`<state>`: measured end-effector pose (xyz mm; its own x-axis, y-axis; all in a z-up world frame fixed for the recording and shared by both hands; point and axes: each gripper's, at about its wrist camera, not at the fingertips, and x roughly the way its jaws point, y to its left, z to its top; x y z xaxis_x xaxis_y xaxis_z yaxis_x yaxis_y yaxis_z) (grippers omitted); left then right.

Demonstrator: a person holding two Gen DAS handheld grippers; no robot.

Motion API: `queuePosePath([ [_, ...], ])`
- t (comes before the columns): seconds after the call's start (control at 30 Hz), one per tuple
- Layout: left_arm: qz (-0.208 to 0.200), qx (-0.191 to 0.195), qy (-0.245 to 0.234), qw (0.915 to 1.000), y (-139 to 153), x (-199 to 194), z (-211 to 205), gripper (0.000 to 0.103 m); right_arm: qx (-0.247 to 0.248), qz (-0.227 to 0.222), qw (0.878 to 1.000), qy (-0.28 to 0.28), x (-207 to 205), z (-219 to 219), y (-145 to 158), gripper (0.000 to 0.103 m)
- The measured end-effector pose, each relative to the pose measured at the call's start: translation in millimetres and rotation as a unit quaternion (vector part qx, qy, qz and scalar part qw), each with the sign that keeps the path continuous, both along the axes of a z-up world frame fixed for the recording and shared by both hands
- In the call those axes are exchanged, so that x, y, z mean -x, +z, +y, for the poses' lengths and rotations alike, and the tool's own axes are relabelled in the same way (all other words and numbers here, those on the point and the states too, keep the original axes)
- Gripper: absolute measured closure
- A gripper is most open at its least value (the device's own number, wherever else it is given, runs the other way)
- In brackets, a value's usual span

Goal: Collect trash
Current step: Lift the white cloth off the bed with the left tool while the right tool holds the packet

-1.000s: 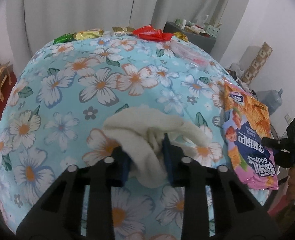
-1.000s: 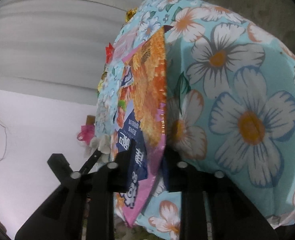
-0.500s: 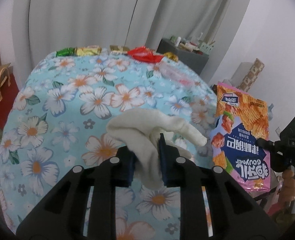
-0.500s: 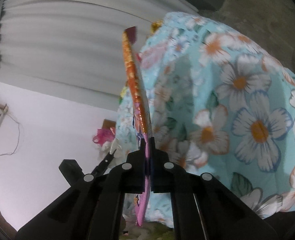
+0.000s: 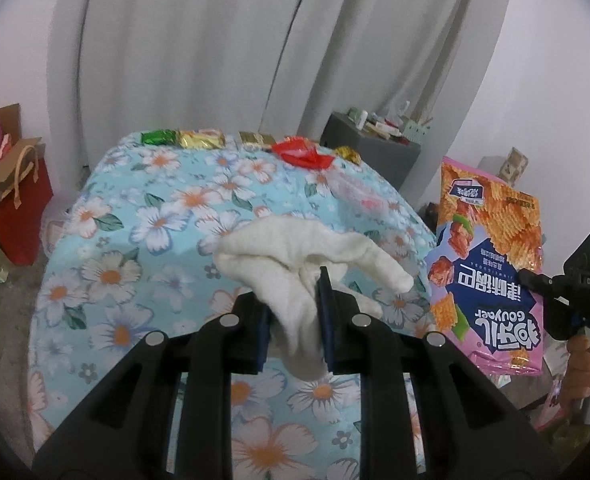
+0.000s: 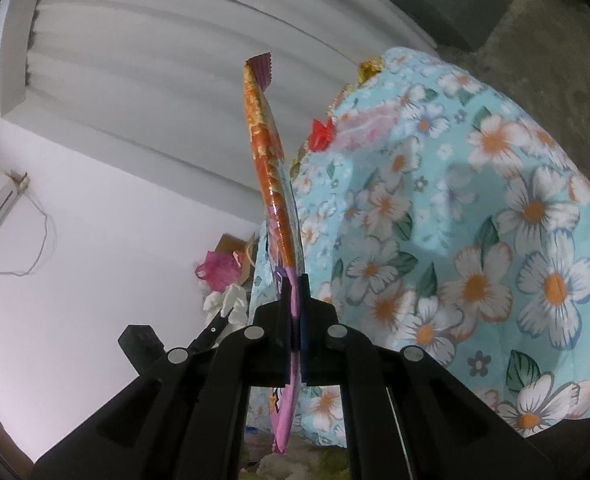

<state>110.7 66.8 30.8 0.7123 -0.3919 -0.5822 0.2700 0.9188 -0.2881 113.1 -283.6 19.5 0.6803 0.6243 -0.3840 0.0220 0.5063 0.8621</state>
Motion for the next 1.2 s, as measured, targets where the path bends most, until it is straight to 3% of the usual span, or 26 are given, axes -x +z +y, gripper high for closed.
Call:
queuePosePath([
  [0.47,-0.034,0.014,0.032,0.9988,24,14,32,0.085,0.015,-0.023,1.000,0.000,-13,8,21,0.100],
  [0.77,-0.065,0.013,0.014,0.9977,51,23,25,0.085,0.015,-0.034,0.999,-0.001,-11,9,29,0.100],
  [1.2,-0.080,0.025,-0.037,0.9958,68,1,3,0.085,0.032,-0.052,0.998,-0.016,0,3,47,0.100],
])
